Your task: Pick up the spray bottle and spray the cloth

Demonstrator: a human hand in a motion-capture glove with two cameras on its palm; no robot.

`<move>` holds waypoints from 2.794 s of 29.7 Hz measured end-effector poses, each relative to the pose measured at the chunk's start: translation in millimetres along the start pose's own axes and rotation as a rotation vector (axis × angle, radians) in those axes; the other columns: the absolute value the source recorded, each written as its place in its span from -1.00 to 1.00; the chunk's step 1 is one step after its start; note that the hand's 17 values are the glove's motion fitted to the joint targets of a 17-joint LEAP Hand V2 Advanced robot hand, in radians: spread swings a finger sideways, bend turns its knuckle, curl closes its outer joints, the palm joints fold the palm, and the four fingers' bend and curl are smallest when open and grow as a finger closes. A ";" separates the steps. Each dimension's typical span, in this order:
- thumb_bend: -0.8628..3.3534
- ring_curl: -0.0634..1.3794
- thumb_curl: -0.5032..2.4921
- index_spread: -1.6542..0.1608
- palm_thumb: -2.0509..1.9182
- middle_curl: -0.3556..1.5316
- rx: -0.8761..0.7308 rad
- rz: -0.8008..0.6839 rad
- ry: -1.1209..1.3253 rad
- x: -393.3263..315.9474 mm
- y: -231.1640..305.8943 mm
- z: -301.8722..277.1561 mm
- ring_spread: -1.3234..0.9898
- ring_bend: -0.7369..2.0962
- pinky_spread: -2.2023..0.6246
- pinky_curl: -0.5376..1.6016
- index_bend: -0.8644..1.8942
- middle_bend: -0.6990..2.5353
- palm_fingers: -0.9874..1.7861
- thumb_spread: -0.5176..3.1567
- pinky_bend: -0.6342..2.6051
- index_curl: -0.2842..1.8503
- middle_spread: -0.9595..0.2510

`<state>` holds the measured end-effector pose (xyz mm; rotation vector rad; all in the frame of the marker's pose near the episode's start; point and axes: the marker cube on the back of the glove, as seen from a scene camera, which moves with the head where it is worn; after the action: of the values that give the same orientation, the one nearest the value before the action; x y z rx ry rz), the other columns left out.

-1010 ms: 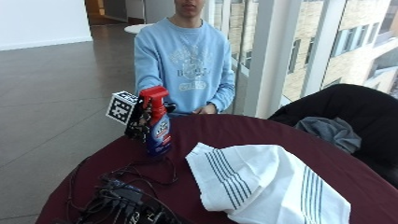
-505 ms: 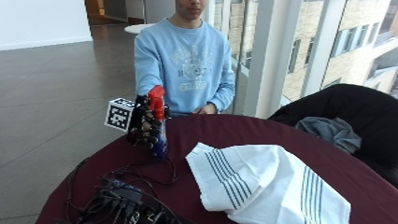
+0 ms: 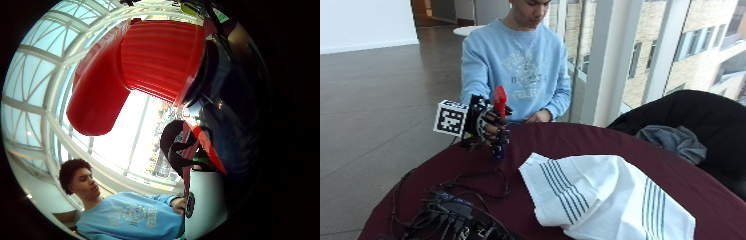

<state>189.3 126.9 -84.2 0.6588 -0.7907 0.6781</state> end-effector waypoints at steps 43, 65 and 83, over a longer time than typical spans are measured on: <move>-0.60 -0.36 -0.31 0.59 0.43 -0.13 -0.610 0.228 0.257 -20.8 -93.4 54.7 0.15 -0.10 0.69 -0.17 -0.29 -0.35 0.53 -0.17 -0.47 -0.46 0.49; -0.60 -0.36 -0.31 0.62 0.44 -0.13 -0.656 0.280 0.274 -36.6 -119.0 71.4 0.17 -0.09 0.68 -0.15 -0.29 -0.33 0.54 -0.14 -0.45 -0.45 0.51; -0.60 -0.36 -0.32 0.63 0.43 -0.13 -0.651 0.306 0.262 -37.2 -118.3 79.6 0.17 -0.08 0.68 -0.15 -0.29 -0.33 0.55 -0.13 -0.45 -0.45 0.52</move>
<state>225.8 -14.6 -103.2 -0.1445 -0.8130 0.7114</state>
